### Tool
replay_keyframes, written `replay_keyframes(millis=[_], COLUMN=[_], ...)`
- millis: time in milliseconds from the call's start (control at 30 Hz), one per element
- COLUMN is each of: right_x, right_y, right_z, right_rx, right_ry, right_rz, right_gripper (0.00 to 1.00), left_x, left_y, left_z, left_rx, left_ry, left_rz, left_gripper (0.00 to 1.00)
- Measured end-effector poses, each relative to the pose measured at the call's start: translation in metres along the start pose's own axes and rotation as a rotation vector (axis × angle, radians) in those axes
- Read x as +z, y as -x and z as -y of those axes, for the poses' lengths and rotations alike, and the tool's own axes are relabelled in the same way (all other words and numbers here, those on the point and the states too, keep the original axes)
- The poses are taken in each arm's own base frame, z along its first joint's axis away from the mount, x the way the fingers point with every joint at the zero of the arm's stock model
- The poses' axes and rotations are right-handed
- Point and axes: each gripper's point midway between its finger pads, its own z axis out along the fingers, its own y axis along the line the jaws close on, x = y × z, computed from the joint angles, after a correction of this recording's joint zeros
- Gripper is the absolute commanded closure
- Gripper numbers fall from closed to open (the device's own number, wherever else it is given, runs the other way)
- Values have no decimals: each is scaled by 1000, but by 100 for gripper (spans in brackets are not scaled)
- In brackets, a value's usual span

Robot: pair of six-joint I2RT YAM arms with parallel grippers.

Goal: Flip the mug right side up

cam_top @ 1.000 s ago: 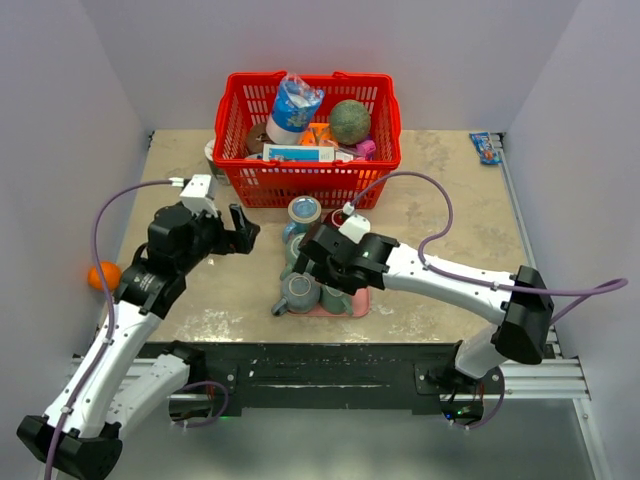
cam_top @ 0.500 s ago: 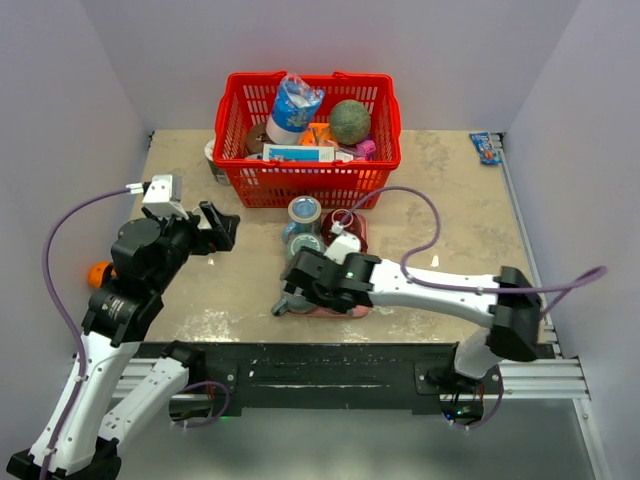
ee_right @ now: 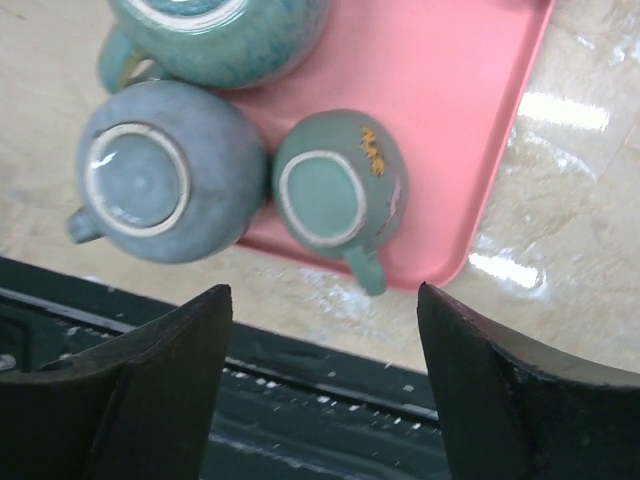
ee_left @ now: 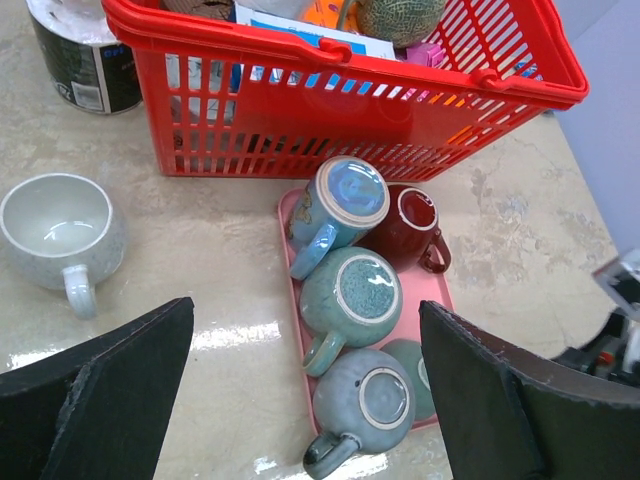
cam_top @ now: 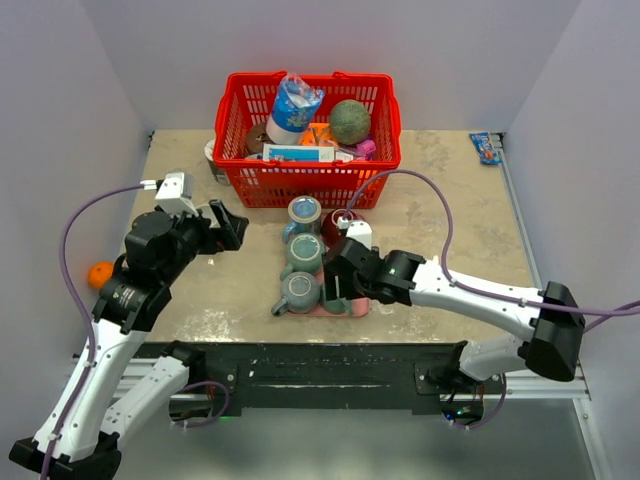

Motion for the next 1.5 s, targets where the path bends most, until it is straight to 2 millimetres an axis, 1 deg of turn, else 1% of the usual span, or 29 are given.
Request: replay_keyframes(millis=[133, 167, 200, 267, 300, 367, 467, 633, 800, 1033, 1067, 1167, 1200, 1333, 1400, 1433, 1500], right_x=[24, 28, 30, 35, 38, 47, 55, 57, 60, 64, 65, 68, 70, 75, 75, 76, 75], right_y=[-6, -9, -13, -18, -19, -24, -34, -38, -45, -44, -45, -46, -48, -51, -51, -51, -50], right_z=[16, 20, 21, 19, 19, 18, 19, 17, 19, 14, 13, 13, 12, 14, 14, 15, 15], right_rx=[-89, -110, -134, -176, -185, -212, -240, -259, -285, -317, -323, -343, -348, -364, -365, -364, -366], right_ry=[-15, -16, -11, 1, 1, -4, -9, 12, 26, 56, 58, 65, 66, 59, 58, 58, 57], right_rz=[-60, -76, -88, -111, -114, -135, -176, -186, -203, -196, -196, -203, -209, -219, -219, -219, -218], right_gripper=[33, 39, 42, 45, 49, 54, 57, 58, 60, 63, 64, 74, 79, 87, 94, 100, 100], left_x=[6, 8, 9, 12, 14, 16, 19, 20, 24, 34, 35, 36, 36, 37, 37, 37, 37], left_y=[-2, -4, -5, -8, -10, -12, -11, -14, -8, -10, -11, -13, -13, -11, -11, -11, -11], left_z=[0, -1, -1, -2, -2, -2, 0, 3, 7, 9, 9, 9, 9, 11, 11, 11, 11], left_rx=[-7, -7, -7, -7, -7, -7, -8, -8, -7, -7, -7, -6, -6, -6, -6, -6, -6], left_ry=[0, 0, 0, -3, -5, -10, -26, -62, -78, -88, -88, -90, -92, -98, -100, -100, -100], left_rz=[-3, -3, -5, -6, -4, -3, 11, 38, 61, 53, 49, 42, 41, 49, 51, 51, 50], left_gripper=[2, 2, 2, 2, 2, 2, 2, 2, 2, 2, 2, 2, 2, 2, 2, 2, 2])
